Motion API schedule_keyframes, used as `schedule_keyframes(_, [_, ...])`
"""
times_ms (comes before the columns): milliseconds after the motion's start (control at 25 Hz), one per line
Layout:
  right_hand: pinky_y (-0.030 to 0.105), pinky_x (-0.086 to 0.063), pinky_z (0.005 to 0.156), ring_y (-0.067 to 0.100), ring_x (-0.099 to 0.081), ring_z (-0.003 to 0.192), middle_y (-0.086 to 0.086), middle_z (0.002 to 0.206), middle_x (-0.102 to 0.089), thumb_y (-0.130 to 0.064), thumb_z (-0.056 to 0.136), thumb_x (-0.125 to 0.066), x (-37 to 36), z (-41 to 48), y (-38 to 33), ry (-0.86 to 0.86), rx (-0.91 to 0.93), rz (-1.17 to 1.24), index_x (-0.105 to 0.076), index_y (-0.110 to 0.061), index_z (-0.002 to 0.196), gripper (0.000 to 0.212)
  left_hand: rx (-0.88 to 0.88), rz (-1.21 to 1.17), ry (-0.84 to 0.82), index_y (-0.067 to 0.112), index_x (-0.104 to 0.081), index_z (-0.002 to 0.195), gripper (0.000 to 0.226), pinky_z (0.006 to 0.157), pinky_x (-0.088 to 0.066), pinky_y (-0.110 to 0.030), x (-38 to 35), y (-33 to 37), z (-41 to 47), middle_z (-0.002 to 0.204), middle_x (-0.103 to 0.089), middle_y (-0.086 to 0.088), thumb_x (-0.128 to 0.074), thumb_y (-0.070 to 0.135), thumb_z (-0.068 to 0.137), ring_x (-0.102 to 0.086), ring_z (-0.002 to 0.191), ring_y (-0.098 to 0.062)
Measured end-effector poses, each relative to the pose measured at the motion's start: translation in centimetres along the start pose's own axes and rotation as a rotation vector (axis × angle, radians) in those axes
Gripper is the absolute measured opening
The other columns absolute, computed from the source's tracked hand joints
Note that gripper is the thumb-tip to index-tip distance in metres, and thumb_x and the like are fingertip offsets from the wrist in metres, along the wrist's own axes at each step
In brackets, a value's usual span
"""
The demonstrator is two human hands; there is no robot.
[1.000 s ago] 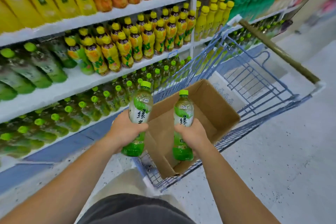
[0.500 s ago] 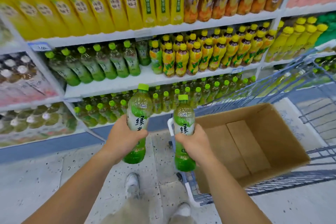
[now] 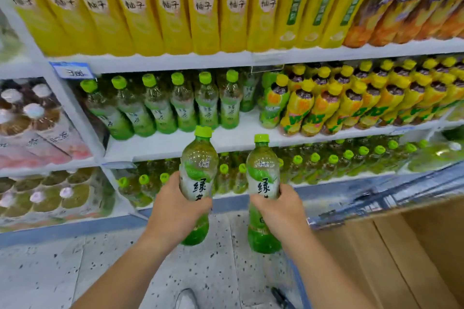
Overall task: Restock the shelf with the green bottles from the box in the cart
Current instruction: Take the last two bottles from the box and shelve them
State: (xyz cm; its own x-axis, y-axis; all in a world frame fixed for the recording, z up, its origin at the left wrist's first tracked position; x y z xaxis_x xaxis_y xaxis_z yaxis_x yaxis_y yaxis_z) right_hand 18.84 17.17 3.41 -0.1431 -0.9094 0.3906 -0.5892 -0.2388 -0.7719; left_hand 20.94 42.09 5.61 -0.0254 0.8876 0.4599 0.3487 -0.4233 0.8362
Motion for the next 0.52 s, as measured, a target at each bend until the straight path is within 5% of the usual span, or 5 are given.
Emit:
schedule_keyframes(200, [0.017,-0.041,0.045,-0.006,-0.062,0.062,-0.018,0.071,-0.068,-0.035,0.066,-0.077,-4.9,6.6,-2.4,0.06,0.087,0.043,-0.063,-0.031,0.087,0.026,-0.064,0.065,-0.019,0.035,-0.058,0.088,0.038,0.05,-0.045,-0.02,-0.7,-1.6,8.5,0.075,-0.068,0.023,-0.086,0.03,0.062,-0.06,0.069,0.013])
schedule_keyframes(360, [0.011,-0.041,0.041,-0.006,-0.061,0.059,-0.021,0.07,-0.069,-0.026,0.07,-0.079,-4.9,11.7,-4.0,0.104,0.223,0.027,-0.068,-0.027,0.083,0.016,-0.181,0.041,-0.005,0.036,-0.058,0.087,0.036,0.042,-0.044,-0.012,-2.7,-0.6,13.6,0.082,-0.064,0.036,-0.084,0.029,0.063,-0.063,0.068,0.01])
schedule_keyframes(520, [0.023,-0.048,0.046,0.004,-0.062,0.053,-0.01,0.068,-0.07,-0.025,0.071,-0.082,-5.0,16.3,-5.5,0.123,0.336,0.024,-0.069,-0.024,0.08,0.016,-0.283,-0.031,0.026,0.038,-0.061,0.09,0.037,0.047,-0.044,-0.006,-4.5,0.6,17.5,0.083,-0.065,0.037,-0.087,0.028,0.066,-0.063,0.072,0.012])
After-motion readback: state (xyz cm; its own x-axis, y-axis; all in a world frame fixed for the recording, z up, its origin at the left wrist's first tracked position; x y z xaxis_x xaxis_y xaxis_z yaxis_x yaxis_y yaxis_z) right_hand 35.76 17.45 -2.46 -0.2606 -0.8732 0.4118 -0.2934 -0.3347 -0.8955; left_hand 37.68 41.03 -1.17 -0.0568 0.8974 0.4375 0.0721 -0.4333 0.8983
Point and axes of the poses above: each hand's wrist, its own z-axis towards the middle knuckle, its own x-axis out of the back of the hand, y = z × x, the point moved 8 cm from there along z, towards the middle knuckle
